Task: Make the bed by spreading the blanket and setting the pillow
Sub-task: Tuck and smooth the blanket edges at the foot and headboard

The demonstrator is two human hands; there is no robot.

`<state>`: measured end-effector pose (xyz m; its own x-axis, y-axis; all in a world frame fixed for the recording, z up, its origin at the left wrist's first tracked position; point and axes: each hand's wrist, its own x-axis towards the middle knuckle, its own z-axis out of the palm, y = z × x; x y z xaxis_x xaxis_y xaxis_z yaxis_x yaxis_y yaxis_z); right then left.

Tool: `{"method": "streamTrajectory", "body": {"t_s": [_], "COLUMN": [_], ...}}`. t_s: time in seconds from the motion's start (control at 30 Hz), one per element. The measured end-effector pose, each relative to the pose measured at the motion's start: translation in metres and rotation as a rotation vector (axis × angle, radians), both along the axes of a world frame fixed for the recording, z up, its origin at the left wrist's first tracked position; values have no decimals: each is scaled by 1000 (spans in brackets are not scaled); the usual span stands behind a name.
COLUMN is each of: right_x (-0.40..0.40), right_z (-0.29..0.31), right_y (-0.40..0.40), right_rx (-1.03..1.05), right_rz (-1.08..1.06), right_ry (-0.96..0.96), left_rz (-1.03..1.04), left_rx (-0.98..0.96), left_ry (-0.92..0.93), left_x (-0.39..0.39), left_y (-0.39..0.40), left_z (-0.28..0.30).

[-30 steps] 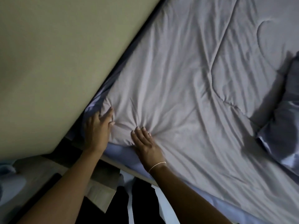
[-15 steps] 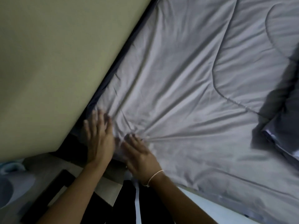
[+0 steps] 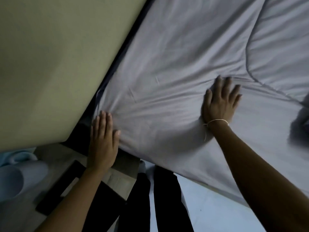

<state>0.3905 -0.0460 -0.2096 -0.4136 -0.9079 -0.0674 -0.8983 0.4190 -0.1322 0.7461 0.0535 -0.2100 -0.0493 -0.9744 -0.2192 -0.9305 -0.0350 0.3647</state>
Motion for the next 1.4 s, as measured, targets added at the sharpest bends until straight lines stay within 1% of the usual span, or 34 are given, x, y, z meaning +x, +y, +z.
{"method": "streamTrajectory", "body": {"t_s": [0.07, 0.13, 0.17, 0.23, 0.33, 0.37, 0.4, 0.43, 0.47, 0.5, 0.57, 0.63, 0.67, 0.73, 0.83, 0.93, 1.0, 1.03, 1.07, 1.13, 1.17, 1.2, 1.23, 1.3, 1.33, 1.4], "right_x": [40, 85, 106, 140, 165, 166, 165, 162, 158, 153, 141, 143, 152, 180, 226, 240, 231, 223, 211, 178, 157, 133, 109, 62, 45, 33], "right_z": [1, 1, 0, -6, -8, -5, -1, 4, 9, 12, 18, 21, 20, 10, -6, -18, -18, -16, -10, 6, 15, 21, 24, 19, 16, 9], "right_y": [9, 36, 53, 87, 128, 132, 130, 121, 106, 85, 27, -26, -40, -40, 9, 72, 103, 116, 125, 129, 123, 111, 95, 57, 41, 29], "right_rx": [-1, 17, 30, 67, 150, 145, 110, 34, -64, -155, -230, -133, -56, 28, 86, 187, 234, 225, 181, 11, -100, -187, -235, -243, -204, -105], "right_rz": [243, 510, 603, 760, 1141, 1247, 1308, 1322, 1280, 1193, 978, 785, 740, 808, 1001, 1346, 1516, 1538, 1508, 1301, 1182, 1082, 1000, 811, 696, 503], "right_ry": [4, -26, -52, -96, -133, -169, -229, -304, -373, -399, -289, -184, -160, -107, -66, -56, -136, -201, -273, -425, -470, -470, -418, -208, -115, -15], "left_rz": [45, 39, 32, 44, 116, 132, 138, 136, 134, 135, 136, 145, 152, 166, 186, 165, 141, 130, 118, 75, 40, -2, -50, -154, -198, -246], "left_rx": [-20, -86, -121, -172, -231, -247, -259, -264, -258, -244, -208, -168, -153, -139, -149, -191, -223, -237, -249, -265, -260, -247, -229, -177, -150, -122], "left_ry": [138, 212, 239, 281, 312, 312, 308, 299, 290, 281, 268, 258, 256, 252, 263, 268, 269, 275, 278, 262, 237, 190, 117, -53, -117, -173], "left_x": [2, 0, -2, -6, -10, -10, -9, -6, -3, 1, 9, 16, 19, 25, 31, 30, 24, 21, 16, 4, -5, -15, -24, -40, -43, -42], "left_y": [11, 16, 15, 6, -12, -14, -15, -14, -11, -6, 6, 21, 29, 41, 48, 41, 27, 18, 7, -16, -30, -43, -57, -79, -87, -93], "left_z": [14, 34, 44, 60, 75, 78, 80, 80, 80, 79, 75, 72, 72, 72, 75, 79, 79, 78, 75, 68, 63, 57, 49, 29, 20, 2]}}
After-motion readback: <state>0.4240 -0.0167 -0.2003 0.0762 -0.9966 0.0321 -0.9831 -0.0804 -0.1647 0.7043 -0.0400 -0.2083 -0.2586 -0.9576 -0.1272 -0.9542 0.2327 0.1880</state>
